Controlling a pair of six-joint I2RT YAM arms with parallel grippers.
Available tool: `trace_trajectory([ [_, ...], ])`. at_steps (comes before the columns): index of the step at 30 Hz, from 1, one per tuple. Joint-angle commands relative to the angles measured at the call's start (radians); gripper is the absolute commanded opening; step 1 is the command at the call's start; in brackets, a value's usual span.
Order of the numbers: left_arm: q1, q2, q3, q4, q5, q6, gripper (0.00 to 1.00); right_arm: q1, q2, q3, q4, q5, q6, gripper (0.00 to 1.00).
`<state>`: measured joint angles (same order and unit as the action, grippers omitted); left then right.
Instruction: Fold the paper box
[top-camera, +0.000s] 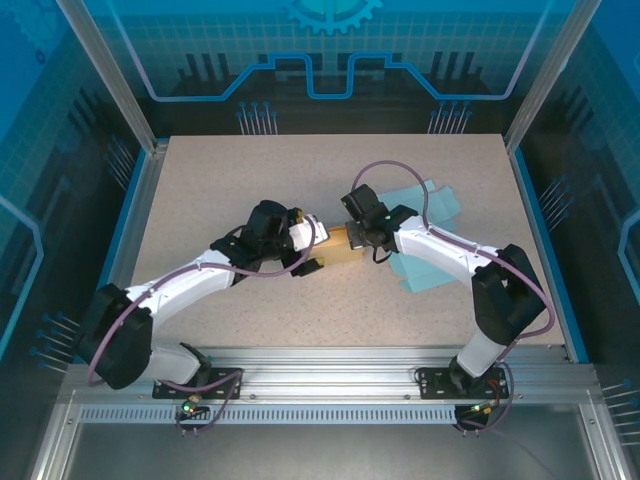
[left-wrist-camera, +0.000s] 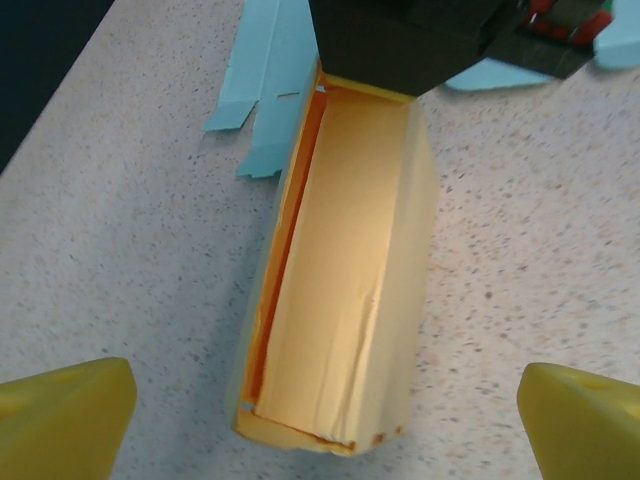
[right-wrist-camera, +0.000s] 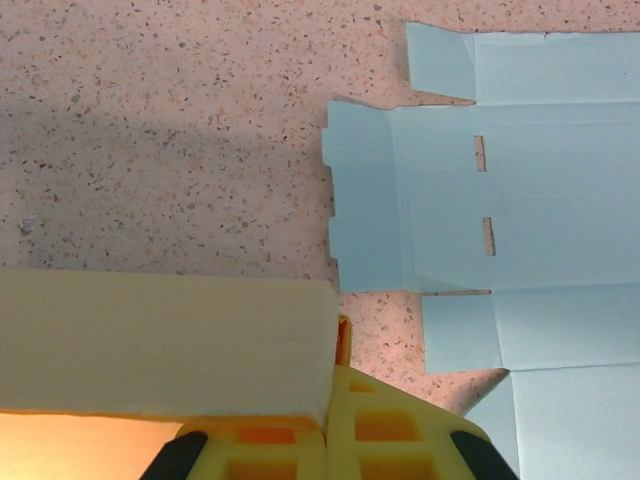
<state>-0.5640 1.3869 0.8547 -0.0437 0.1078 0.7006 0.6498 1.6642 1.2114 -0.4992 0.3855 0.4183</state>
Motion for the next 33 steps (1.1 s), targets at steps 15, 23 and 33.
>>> trace_trajectory([
  [15,-0.001,0.178,0.102,0.060,-0.025,0.131,0.89,0.022,0.003,-0.009,-0.052,-0.057,0.010,0.00],
  [23,-0.009,0.201,0.116,0.039,-0.041,0.114,0.71,0.023,-0.004,-0.008,-0.053,-0.066,0.013,0.00],
  [33,-0.018,0.222,0.137,-0.019,-0.062,0.110,0.38,0.024,-0.020,-0.013,-0.052,-0.077,0.014,0.03],
])
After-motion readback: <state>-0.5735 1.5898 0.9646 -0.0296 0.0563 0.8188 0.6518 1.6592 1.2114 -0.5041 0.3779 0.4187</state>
